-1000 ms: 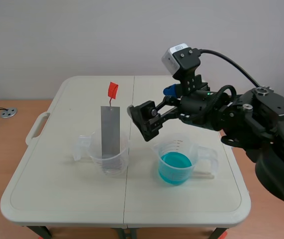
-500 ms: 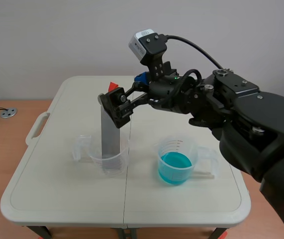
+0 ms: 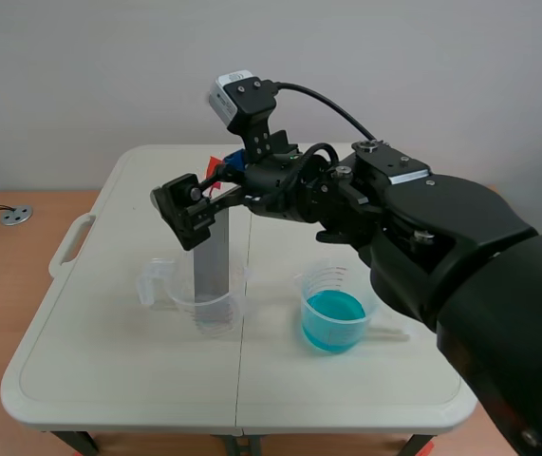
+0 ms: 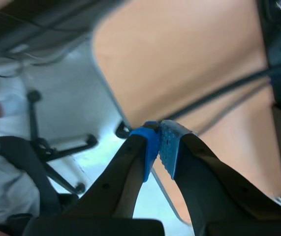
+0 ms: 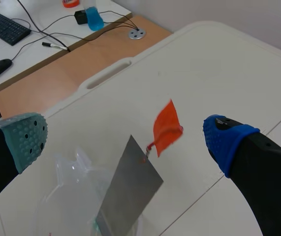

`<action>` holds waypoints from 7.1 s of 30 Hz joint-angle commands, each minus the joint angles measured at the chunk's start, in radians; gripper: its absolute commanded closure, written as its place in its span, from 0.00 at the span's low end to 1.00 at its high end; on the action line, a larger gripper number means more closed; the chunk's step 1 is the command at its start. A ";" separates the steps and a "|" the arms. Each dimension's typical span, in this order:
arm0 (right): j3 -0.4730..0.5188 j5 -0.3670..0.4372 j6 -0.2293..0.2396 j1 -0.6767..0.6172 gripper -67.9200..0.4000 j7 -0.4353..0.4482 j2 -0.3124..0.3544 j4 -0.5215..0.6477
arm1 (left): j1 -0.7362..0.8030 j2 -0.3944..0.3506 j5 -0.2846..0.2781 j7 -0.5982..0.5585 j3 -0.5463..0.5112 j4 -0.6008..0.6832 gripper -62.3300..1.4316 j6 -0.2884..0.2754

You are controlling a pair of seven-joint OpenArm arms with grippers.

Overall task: Hold the metal plate by the orange handle, dip it into the blue solution, take it out and point at it, then put the plate back in the beaker on the left.
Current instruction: 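Lift the metal plate out of the left beaker, then move the plate over the blue solution, then point at the plate with the left hand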

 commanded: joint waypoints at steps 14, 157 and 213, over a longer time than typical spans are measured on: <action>-0.007 0.008 0.000 0.028 0.24 -0.004 -0.021 0.020 | 0.011 -0.003 -0.002 0.002 -0.001 0.010 0.93 -0.003; 0.375 0.299 0.188 -0.421 0.98 0.236 0.758 0.819 | -0.759 0.015 0.121 -0.166 0.472 0.384 0.93 -0.317; 0.375 0.269 0.229 -0.421 0.98 0.202 0.685 0.811 | -0.661 -0.148 -0.037 -0.140 0.280 0.312 0.93 -0.183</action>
